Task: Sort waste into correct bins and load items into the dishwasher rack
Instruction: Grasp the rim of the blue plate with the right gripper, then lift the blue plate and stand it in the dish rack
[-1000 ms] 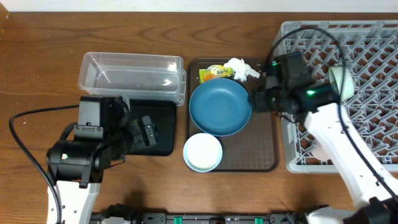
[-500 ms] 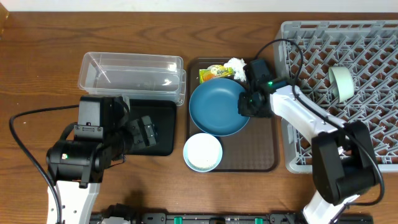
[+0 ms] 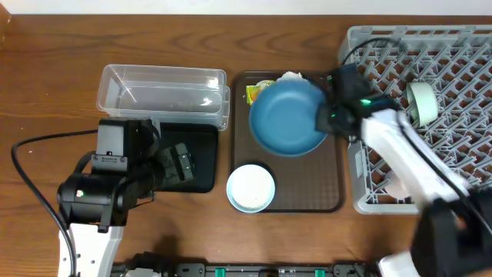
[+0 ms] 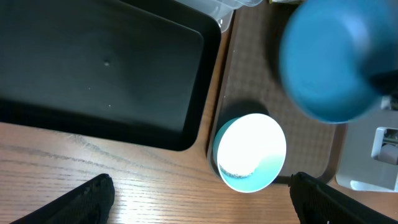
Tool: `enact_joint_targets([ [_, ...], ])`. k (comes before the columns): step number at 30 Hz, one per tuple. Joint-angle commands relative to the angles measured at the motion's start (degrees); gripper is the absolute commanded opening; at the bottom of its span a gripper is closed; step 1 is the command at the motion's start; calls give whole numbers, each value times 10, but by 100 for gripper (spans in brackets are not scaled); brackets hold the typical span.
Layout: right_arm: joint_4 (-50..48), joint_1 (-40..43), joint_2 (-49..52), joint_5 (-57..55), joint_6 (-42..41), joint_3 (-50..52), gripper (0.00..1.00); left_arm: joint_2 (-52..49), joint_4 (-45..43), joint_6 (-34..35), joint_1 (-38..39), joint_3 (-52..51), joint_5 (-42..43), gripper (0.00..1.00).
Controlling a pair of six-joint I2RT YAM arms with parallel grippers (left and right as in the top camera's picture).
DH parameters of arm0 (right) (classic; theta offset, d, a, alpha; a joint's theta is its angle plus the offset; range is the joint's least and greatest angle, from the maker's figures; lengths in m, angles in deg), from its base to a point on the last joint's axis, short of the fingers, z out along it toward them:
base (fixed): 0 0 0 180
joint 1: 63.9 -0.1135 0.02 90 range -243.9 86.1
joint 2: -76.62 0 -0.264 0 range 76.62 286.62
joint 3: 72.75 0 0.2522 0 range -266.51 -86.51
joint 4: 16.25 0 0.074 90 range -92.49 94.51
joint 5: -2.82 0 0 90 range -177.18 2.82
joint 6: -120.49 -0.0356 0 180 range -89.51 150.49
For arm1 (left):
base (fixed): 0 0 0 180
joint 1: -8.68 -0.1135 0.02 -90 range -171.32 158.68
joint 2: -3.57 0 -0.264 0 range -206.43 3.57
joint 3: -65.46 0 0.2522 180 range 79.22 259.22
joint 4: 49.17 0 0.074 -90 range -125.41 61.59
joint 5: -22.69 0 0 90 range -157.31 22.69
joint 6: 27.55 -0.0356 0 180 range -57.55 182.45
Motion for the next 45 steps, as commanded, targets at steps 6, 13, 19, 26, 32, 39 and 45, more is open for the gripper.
enact_joint_targets([
  [6,-9,16,-255,-485,82,-8,1,0,1,-7,-2,6,-9,92],
  [13,-101,123,-271,-689,240,-8,1,0,1,-7,-2,6,-9,92],
  [19,-225,249,-218,-690,379,-8,1,0,1,-7,-2,6,-9,92],
  [26,-263,312,-121,-690,443,-8,1,0,1,-7,-2,6,-9,92],
  [32,-336,320,-44,-704,553,-8,1,0,1,-7,-2,6,-9,92],
  [39,-443,315,24,-707,692,-8,1,0,1,-7,-2,6,-9,92],
  [45,-445,281,73,-706,695,-8,5,0,1,-7,-2,6,-9,92],
])
